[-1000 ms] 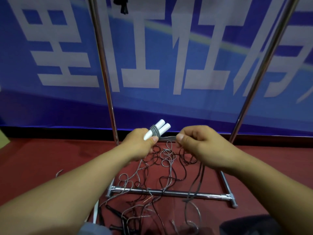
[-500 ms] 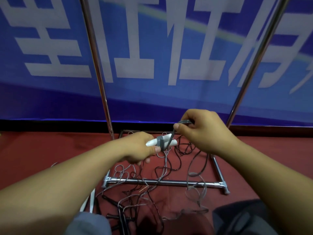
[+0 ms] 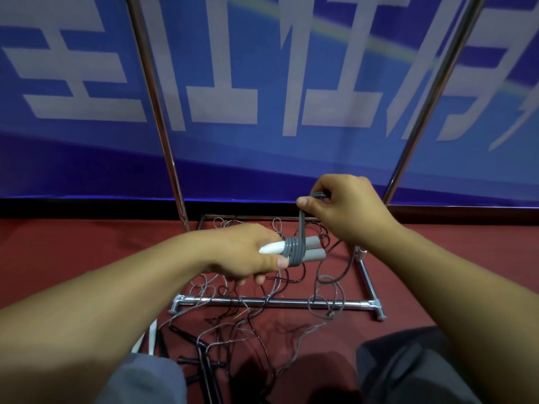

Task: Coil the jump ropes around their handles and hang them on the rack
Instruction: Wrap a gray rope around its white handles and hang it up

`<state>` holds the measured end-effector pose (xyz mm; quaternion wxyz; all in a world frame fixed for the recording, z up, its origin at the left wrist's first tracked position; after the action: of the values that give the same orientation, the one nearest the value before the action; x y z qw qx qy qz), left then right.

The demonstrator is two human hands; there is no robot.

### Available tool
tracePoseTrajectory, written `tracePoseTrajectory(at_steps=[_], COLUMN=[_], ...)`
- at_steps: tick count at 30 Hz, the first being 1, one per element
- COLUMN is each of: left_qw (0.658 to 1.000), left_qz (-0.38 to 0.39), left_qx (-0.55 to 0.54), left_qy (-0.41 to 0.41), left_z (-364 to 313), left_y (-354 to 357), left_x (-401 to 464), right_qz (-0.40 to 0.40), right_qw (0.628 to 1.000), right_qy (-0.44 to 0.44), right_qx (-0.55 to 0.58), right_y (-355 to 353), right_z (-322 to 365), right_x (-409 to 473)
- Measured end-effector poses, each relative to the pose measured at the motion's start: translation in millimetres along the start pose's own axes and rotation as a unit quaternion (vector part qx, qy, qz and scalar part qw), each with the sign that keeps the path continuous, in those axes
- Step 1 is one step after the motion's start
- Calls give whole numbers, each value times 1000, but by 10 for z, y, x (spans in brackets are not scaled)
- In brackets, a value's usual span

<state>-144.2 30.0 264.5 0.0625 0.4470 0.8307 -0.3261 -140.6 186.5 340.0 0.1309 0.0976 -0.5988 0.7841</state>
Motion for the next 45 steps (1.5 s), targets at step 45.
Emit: tracePoseTrajectory(at_steps=[45], left_qw=[956], left_qz=[-84], left_qx=[-158], left_qy=[231], left_z=[-630], left_y=[-142], left_x=[-528], right_qz=[262], right_qw=[898], right_qy=[0], right_qx=[353], right_y=[483], right_z=[116], right_x=[-113])
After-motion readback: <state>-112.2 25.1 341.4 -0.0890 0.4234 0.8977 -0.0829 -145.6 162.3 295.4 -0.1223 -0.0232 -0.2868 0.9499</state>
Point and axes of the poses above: each hand's wrist, its own x-axis towards the middle knuckle, its own y-axis out of the palm, z = x × y, the point moved 8 cm from there along x, towards the middle knuckle, and after that the axes turned 11 degrees about -x, right-handed, at the moved point
